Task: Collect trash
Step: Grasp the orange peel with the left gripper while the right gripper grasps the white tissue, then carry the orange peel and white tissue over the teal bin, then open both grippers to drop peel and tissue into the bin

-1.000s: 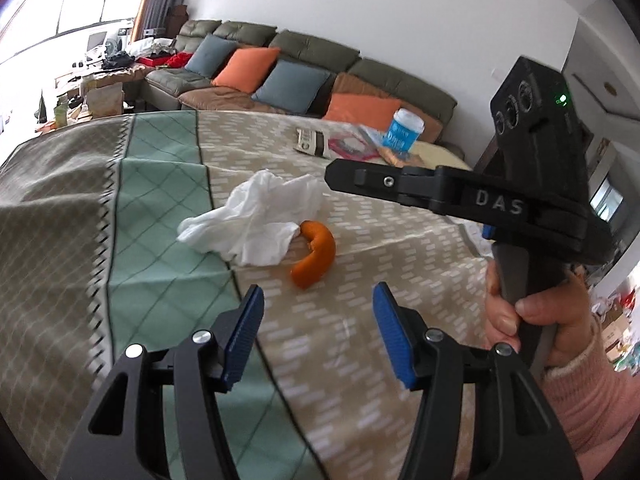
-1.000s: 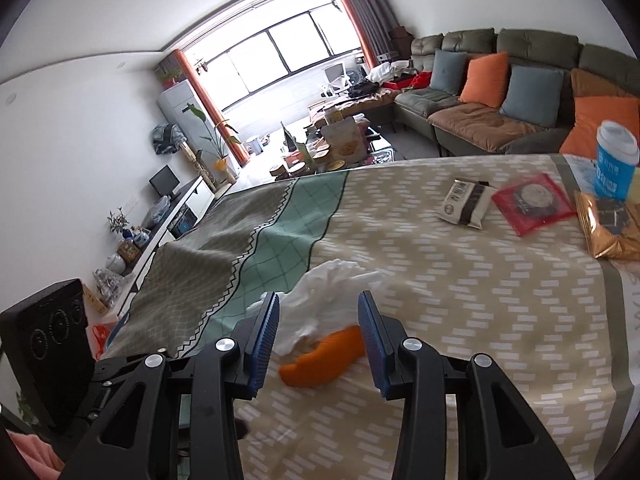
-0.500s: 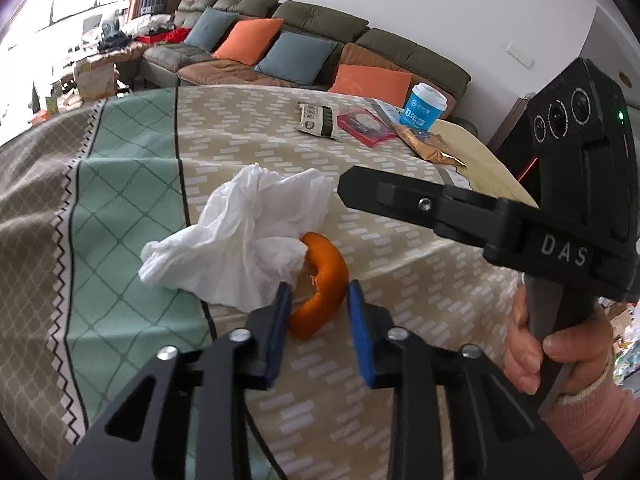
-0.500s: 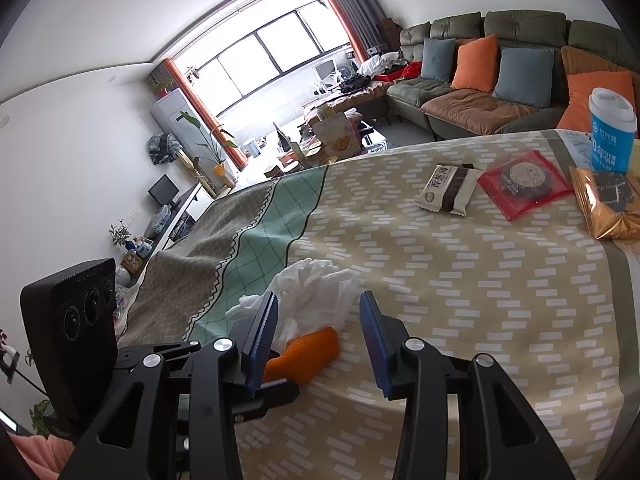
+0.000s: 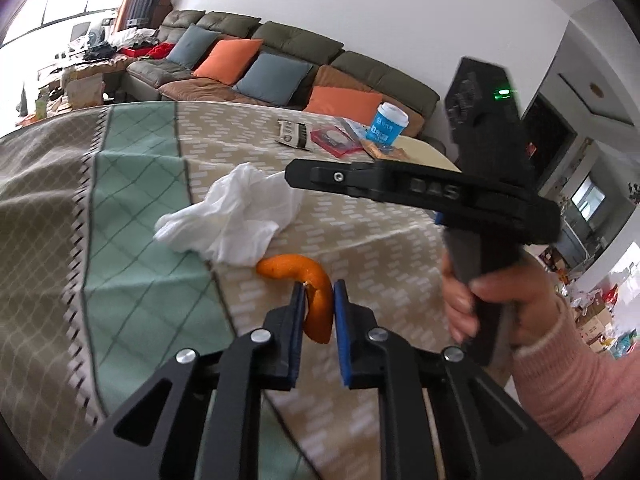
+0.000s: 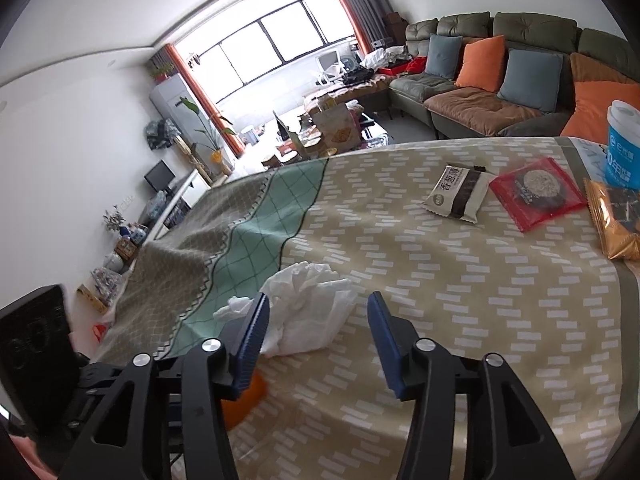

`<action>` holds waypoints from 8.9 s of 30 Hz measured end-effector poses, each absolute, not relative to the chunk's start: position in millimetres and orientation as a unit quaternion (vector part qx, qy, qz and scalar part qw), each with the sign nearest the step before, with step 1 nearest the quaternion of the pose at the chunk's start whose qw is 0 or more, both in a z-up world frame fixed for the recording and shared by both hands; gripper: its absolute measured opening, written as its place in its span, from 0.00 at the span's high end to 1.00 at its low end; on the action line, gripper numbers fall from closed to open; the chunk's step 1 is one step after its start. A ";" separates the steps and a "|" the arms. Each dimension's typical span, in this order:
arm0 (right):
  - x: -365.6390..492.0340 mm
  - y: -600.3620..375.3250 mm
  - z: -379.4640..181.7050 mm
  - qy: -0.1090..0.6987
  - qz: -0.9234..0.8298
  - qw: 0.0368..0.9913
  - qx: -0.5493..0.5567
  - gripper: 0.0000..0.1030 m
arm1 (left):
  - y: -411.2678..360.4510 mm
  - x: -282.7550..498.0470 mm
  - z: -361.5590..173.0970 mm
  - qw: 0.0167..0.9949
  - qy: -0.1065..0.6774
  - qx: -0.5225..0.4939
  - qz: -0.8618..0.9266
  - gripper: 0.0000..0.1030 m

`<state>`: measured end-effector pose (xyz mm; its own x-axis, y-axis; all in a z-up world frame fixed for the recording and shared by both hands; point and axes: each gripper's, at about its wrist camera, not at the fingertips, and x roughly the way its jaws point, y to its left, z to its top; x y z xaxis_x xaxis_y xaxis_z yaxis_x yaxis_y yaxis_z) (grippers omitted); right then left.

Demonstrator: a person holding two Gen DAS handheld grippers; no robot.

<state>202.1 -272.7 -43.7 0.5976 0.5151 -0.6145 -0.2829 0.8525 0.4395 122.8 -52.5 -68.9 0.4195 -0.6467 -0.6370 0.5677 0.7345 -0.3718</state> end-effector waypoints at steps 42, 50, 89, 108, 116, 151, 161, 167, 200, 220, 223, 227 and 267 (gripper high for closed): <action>166.5 -202.5 1.9 0.347 0.334 0.862 0.158 0.97 | 127.3 46.5 -55.8 0.911 0.342 -0.145 -0.182 0.86; 155.1 -175.1 12.8 0.337 0.374 0.850 0.151 0.97 | 141.3 33.9 -47.1 0.919 0.327 -0.147 -0.167 0.86; 138.7 -101.2 21.6 0.338 0.463 0.807 0.140 0.98 | 176.5 -13.0 -28.7 0.935 0.303 -0.154 -0.101 0.86; 129.6 -63.3 23.3 0.339 0.498 0.789 0.124 0.98 | 190.3 -27.8 -18.8 0.938 0.297 -0.160 -0.075 0.86; 130.2 -45.4 24.2 0.341 0.515 0.777 0.120 0.98 | 196.8 -31.6 -16.6 0.940 0.294 -0.161 -0.064 0.86; 125.3 43.5 31.5 0.346 0.587 0.726 0.094 0.98 | 243.9 -43.0 -14.4 0.945 0.281 -0.170 -0.003 0.86; 127.8 59.8 30.7 0.349 0.597 0.717 0.089 0.98 | 258.7 -39.6 -15.9 0.945 0.279 -0.170 0.012 0.86; 128.5 71.2 30.2 0.352 0.602 0.712 0.087 0.98 | 264.5 -35.9 -17.1 0.944 0.280 -0.173 0.022 0.86; 135.9 111.5 16.1 0.373 0.604 0.700 0.078 0.98 | 278.8 -21.8 -36.8 0.936 0.296 -0.180 0.066 0.86; 142.0 133.2 -2.4 0.403 0.595 0.692 0.074 0.98 | 281.2 -11.8 -45.5 0.928 0.312 -0.188 0.082 0.86; 143.3 135.9 -5.7 0.408 0.592 0.691 0.072 0.98 | 278.3 -8.6 -46.7 0.927 0.314 -0.186 0.086 0.86; 145.8 138.5 -8.9 0.414 0.589 0.691 0.071 0.98 | 277.4 -6.0 -50.8 0.925 0.319 -0.188 0.087 0.86; 147.1 166.8 -35.2 0.461 0.566 0.683 0.036 0.96 | 281.8 19.9 -83.5 0.905 0.357 -0.204 0.110 0.86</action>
